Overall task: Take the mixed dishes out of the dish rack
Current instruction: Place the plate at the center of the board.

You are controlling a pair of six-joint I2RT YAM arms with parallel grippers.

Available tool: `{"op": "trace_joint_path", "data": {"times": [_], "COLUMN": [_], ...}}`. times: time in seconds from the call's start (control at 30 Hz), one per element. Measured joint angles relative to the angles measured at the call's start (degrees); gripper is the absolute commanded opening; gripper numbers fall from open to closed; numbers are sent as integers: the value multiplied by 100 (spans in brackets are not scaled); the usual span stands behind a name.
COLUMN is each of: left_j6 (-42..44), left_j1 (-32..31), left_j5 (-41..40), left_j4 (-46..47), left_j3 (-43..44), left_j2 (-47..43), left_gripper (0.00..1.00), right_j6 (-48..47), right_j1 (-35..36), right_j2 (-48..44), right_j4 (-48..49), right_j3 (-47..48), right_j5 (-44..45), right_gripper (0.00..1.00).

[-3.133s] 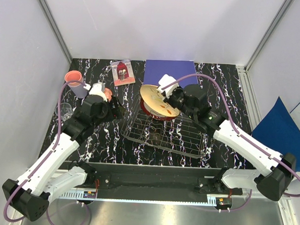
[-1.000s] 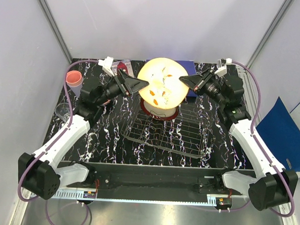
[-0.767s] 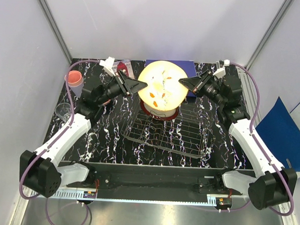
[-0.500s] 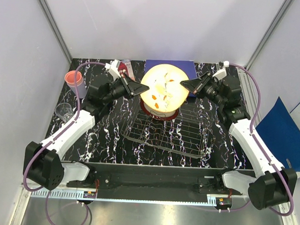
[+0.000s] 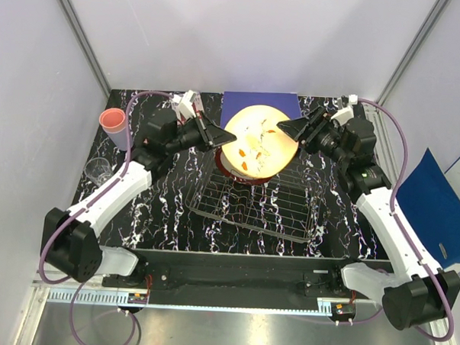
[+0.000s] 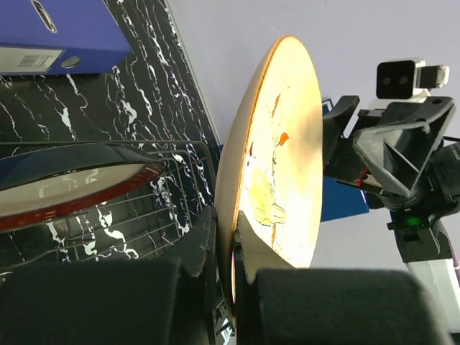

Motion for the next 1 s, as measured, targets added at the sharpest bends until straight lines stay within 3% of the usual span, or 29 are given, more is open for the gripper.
{"op": "trace_joint_path", "data": {"times": [0.13,0.6,1.0], "left_j6": [-48,-393,-529], "left_j1": [-17,142,190], "left_j5": [70,177,286], "left_j4": [0,269,326], "left_j3": [127,271,372], "left_j2": [225,400,468], "left_gripper": [0,0,0], "right_j6": [-136,-697,-328], "right_j1": [0,0,-2], "right_j2": [-116,-837,-542], "right_j4": [-380,-1709,-1246], "right_j3": [83,249,-59], "right_j5": [247,1126,579], "right_gripper": [80,81,78]}}
